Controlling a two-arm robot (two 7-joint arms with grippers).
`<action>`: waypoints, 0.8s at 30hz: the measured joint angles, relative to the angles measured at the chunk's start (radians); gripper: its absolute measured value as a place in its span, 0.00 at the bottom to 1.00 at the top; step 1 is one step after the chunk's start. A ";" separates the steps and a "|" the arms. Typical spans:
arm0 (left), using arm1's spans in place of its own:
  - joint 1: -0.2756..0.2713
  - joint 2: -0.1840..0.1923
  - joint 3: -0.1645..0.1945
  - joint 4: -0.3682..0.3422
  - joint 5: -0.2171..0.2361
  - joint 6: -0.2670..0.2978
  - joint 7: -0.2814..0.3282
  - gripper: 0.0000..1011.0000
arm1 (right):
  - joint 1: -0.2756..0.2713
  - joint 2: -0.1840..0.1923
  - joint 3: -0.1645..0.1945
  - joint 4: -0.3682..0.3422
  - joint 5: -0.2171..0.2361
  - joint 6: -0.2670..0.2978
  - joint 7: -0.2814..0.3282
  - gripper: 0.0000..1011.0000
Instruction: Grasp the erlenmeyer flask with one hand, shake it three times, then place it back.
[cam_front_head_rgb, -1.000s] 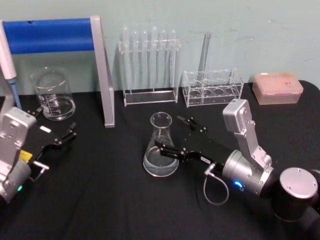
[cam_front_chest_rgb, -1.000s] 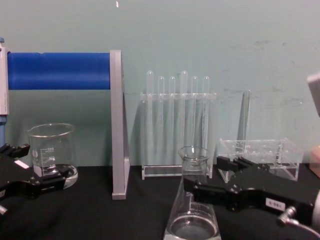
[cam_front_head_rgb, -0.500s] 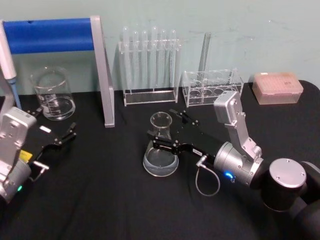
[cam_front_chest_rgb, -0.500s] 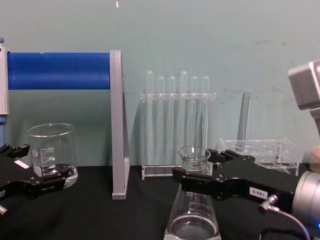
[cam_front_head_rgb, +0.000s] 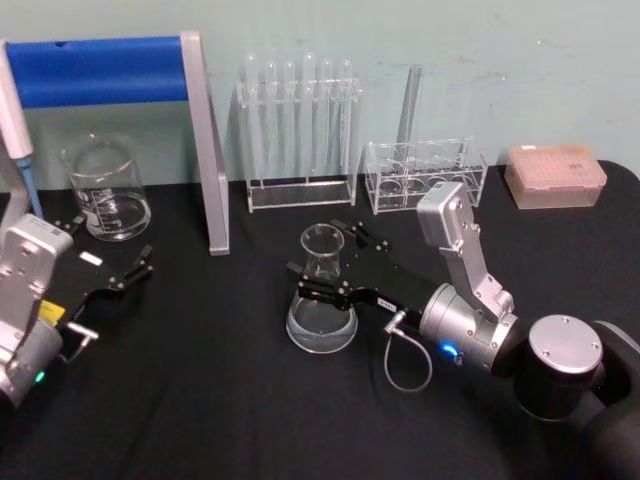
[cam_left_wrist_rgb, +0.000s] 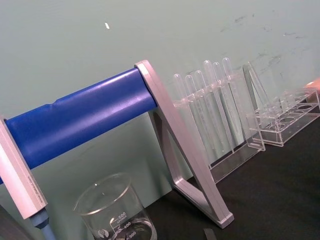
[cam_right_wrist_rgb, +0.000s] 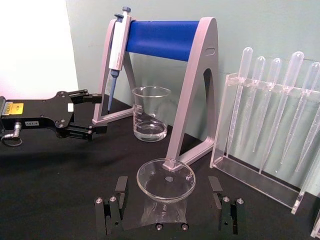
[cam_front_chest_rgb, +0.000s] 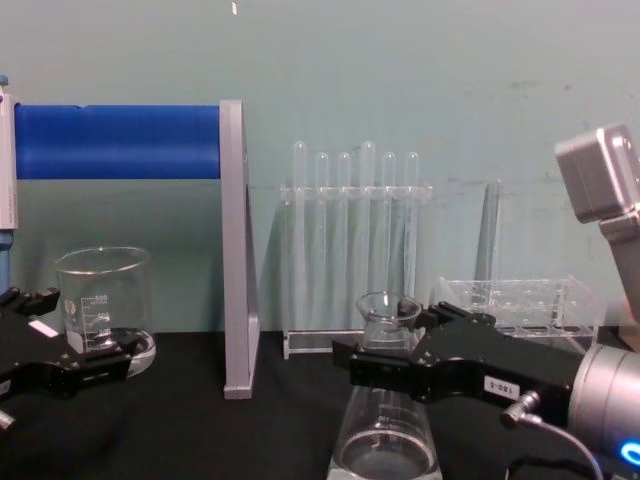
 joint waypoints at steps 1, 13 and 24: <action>0.000 0.000 0.000 0.000 0.000 0.000 0.000 0.99 | 0.000 0.000 0.000 0.000 0.000 0.000 0.000 0.99; 0.000 0.000 0.000 0.000 0.000 0.000 0.000 0.99 | 0.000 0.001 0.000 0.000 0.000 0.000 0.000 0.89; 0.000 0.000 0.000 0.000 0.000 0.000 0.000 0.99 | -0.001 0.001 0.000 -0.001 0.000 0.000 -0.001 0.59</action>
